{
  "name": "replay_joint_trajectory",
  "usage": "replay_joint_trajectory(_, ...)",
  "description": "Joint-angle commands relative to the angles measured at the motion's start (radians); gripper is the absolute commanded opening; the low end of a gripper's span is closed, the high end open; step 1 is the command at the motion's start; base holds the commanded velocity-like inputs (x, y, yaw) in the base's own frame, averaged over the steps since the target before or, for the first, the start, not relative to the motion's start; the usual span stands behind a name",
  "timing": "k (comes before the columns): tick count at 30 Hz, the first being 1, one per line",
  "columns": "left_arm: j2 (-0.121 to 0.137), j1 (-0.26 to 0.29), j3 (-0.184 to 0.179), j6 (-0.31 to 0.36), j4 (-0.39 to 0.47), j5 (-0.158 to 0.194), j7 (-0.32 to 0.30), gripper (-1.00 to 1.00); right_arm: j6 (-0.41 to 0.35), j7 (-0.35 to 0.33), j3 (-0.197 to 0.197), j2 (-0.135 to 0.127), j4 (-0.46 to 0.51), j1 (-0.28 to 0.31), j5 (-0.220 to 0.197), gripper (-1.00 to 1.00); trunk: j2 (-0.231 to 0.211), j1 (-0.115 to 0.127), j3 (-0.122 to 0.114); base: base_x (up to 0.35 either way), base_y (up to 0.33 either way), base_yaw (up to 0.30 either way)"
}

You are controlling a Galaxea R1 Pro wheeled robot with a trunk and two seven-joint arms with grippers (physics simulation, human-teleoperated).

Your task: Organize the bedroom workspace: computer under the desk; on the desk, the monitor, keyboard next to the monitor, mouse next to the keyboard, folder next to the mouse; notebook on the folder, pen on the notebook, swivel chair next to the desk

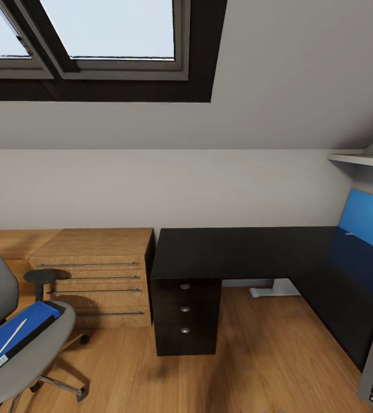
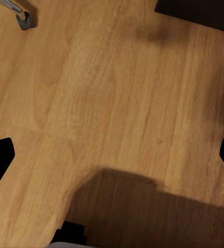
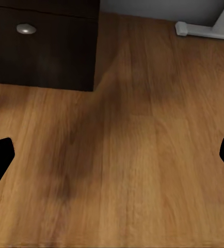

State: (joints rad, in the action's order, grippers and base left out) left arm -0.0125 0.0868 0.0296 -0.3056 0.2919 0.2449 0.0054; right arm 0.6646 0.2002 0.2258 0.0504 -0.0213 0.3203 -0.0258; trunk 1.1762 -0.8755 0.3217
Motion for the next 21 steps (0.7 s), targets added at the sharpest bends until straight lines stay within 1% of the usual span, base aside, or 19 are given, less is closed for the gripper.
replay_joint_trajectory(1,0.0,0.001,0.003,-0.003,0.0,-0.001,0.001,1.0,0.007,0.006,0.009,0.0,-0.002,-0.008,-0.002,1.0,0.001,0.0,0.001,0.0,0.0,0.001)
replay_joint_trajectory(6,0.0,0.001,0.003,-0.003,0.0,-0.001,0.001,1.0,0.052,0.009,0.009,-0.002,-0.002,-0.045,-0.002,1.0,0.001,0.0,0.001,0.0,0.0,0.0)
replay_joint_trajectory(12,0.0,0.001,0.003,-0.003,0.0,-0.001,0.001,1.0,0.162,0.012,0.009,-0.005,-0.002,-0.111,-0.002,1.0,0.001,0.0,0.001,0.0,0.0,0.0)
replay_joint_trajectory(17,0.0,0.001,0.003,-0.003,0.0,-0.001,0.001,1.0,0.244,0.013,0.009,-0.023,-0.003,-0.16,-0.002,1.0,0.001,0.0,0.001,0.0,0.0,0.0)
replay_joint_trajectory(21,0.0,0.001,0.001,-0.008,0.0,-0.003,0.001,1.0,0.276,0.014,0.008,-0.043,-0.003,-0.176,-0.004,1.0,0.001,0.0,0.001,0.0,0.0,0.0)
